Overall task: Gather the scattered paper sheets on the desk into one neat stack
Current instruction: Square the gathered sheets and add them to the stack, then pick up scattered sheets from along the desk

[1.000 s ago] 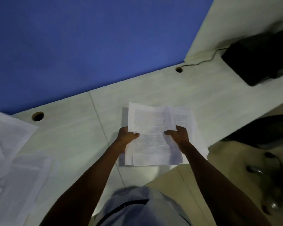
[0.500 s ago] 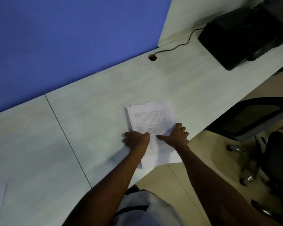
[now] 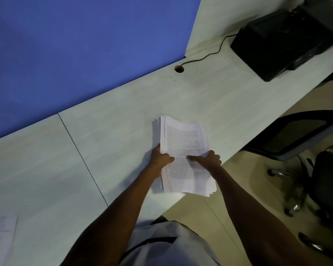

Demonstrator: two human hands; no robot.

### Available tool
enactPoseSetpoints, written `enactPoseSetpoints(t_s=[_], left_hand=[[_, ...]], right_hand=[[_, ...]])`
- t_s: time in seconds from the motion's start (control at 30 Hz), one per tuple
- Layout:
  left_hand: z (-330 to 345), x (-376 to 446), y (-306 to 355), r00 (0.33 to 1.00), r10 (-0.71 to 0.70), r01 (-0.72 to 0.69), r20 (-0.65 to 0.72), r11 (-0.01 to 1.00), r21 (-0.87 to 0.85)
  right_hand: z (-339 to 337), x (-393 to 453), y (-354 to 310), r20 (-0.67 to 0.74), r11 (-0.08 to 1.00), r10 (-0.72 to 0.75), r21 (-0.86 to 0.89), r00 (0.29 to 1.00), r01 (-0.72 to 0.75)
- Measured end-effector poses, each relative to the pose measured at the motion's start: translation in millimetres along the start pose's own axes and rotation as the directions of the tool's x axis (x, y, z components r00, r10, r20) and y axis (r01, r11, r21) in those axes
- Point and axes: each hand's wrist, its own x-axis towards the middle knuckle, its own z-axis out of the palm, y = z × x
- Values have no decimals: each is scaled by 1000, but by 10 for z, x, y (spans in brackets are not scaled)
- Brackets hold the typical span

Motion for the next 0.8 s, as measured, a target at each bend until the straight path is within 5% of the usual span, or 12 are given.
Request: enactPoseSetpoints(t_s=[0.1, 0.17, 0.27, 0.53, 0.8], left_hand=[[-475, -142, -44, 991, 35, -16, 130, 990, -141], [-899, -307, -122, 989, 39, -13, 145, 985, -173], [-1542, -677, -313, 997, 40, -27, 73, 985, -173], [-2857, -1887, -1369, 907, -76, -55, -414, 954, -295], [-3217, -2386, -2263, 803, -88, -15, -590, 986, -168]], right_hand=[[-19, -204, -3, 129, 957, -154, 268, 980, 115], [69, -383, -68, 288, 850, -301, 514, 909, 119], [460, -778, -387, 396, 770, -456, 625, 797, 131], [2205, -1759, -1072, 466, 846, -527, 363, 711, 390], [3093, -2309, -762, 427, 840, -533, 164, 731, 517]])
